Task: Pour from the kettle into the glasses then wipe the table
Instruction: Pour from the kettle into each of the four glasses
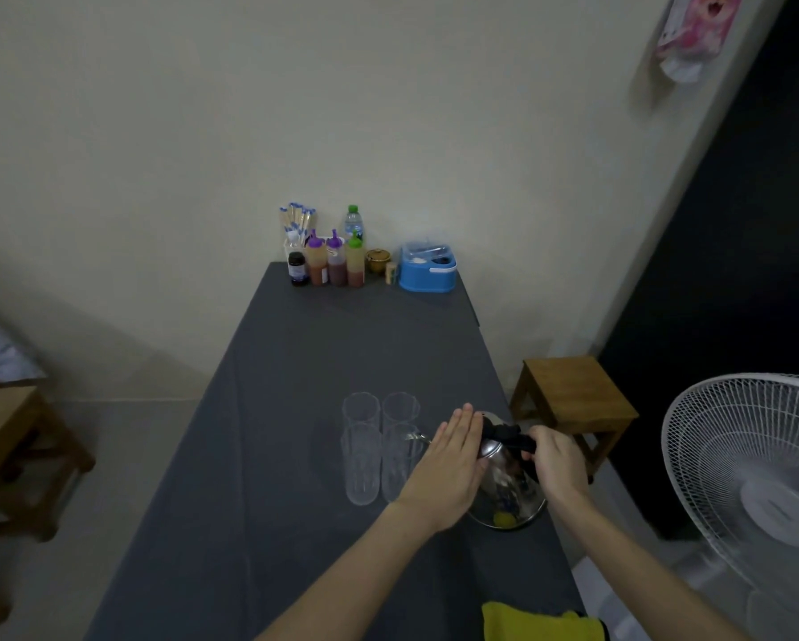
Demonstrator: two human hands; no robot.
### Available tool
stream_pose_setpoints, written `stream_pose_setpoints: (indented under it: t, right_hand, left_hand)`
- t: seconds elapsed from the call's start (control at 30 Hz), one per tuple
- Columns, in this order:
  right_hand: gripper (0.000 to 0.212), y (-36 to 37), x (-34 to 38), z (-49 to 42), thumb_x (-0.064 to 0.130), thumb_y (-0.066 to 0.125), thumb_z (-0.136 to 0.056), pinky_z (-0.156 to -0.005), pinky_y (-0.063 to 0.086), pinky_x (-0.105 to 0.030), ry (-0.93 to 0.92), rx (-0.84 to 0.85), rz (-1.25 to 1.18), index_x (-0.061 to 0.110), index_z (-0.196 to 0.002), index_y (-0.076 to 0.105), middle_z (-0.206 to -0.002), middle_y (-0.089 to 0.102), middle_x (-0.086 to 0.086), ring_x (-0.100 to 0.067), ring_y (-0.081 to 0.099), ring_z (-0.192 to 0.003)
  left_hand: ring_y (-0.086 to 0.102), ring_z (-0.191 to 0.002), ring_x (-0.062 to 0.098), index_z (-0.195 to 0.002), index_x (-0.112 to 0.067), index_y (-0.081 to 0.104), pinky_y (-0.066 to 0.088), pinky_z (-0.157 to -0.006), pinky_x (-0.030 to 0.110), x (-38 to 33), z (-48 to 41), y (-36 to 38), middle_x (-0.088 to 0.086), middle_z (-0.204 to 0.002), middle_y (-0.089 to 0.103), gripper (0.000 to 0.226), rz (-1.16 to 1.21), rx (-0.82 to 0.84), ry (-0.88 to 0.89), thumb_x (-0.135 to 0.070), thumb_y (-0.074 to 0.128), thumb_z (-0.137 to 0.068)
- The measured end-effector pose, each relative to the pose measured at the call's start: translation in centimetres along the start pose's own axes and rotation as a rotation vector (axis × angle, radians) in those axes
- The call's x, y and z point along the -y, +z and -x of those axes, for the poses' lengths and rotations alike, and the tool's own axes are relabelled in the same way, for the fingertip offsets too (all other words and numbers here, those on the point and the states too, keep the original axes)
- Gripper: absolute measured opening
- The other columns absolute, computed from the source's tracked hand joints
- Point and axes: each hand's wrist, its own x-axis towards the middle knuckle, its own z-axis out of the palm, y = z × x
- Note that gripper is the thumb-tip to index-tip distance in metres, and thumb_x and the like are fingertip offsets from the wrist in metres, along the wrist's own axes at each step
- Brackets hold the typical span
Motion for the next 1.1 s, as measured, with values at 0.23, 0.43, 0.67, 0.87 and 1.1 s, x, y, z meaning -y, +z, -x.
stream_pose_setpoints:
  t: [0.23,0.43,0.67,0.87,1.1]
  right_hand:
    - [0.033,-0.02,-0.16,0.23,0.019,0.042,-0.093,-0.070,0.044,-0.035,0.017,-0.005,-0.014,0.017,-0.068,0.064,-0.068,0.064,-0.003,-0.019,0.060,-0.071]
    - [0.034,0.00,-0.08,0.19,0.019,0.043,-0.093,-0.074,0.045,-0.037,0.016,-0.011,0.003,0.018,-0.068,0.065,-0.069,0.066,-0.004,-0.023,0.061,-0.075]
    - [0.032,0.28,-0.03,0.13,0.017,0.043,-0.093,-0.078,0.047,-0.040,0.013,-0.020,-0.011,0.018,-0.069,0.065,-0.072,0.066,-0.008,-0.027,0.062,-0.079]
    - [0.032,0.50,0.25,-0.06,0.017,0.043,-0.093,-0.076,0.048,-0.041,0.007,-0.018,-0.019,0.010,-0.072,0.066,-0.071,0.065,-0.009,-0.026,0.062,-0.076]
    - [0.031,0.58,0.31,-0.17,0.017,0.043,-0.094,-0.068,0.043,-0.034,-0.014,-0.020,-0.024,0.007,-0.078,0.068,-0.072,0.065,-0.008,-0.023,0.061,-0.075]
  left_hand:
    - [-0.009,-0.146,0.018,-0.149,-0.006,-0.003,-0.015,-0.113,0.029,-0.19,0.11,-0.01,0.010,-0.159,-0.006,0.082,0.003,0.009,0.000,-0.051,-0.011,-0.081]
    - [-0.006,-0.147,0.021,-0.150,-0.005,0.000,-0.013,-0.114,0.030,-0.08,0.15,-0.05,0.012,-0.159,-0.003,0.085,0.004,-0.001,0.014,-0.053,-0.013,-0.081]
    - [-0.007,-0.147,0.020,-0.150,-0.006,-0.002,-0.012,-0.115,0.029,0.23,-0.01,-0.12,0.011,-0.159,-0.005,0.071,-0.010,0.016,-0.001,-0.048,-0.001,-0.092]
    - [-0.007,-0.147,0.020,-0.150,-0.006,-0.001,-0.011,-0.115,0.028,0.51,-0.17,-0.15,0.011,-0.159,-0.005,0.079,-0.011,0.017,-0.002,-0.053,-0.009,-0.087]
    - [-0.008,-0.147,0.019,-0.150,-0.006,-0.002,-0.013,-0.115,0.029,0.72,-0.43,0.12,0.010,-0.159,-0.006,0.084,0.007,0.016,-0.010,-0.055,-0.015,-0.082]
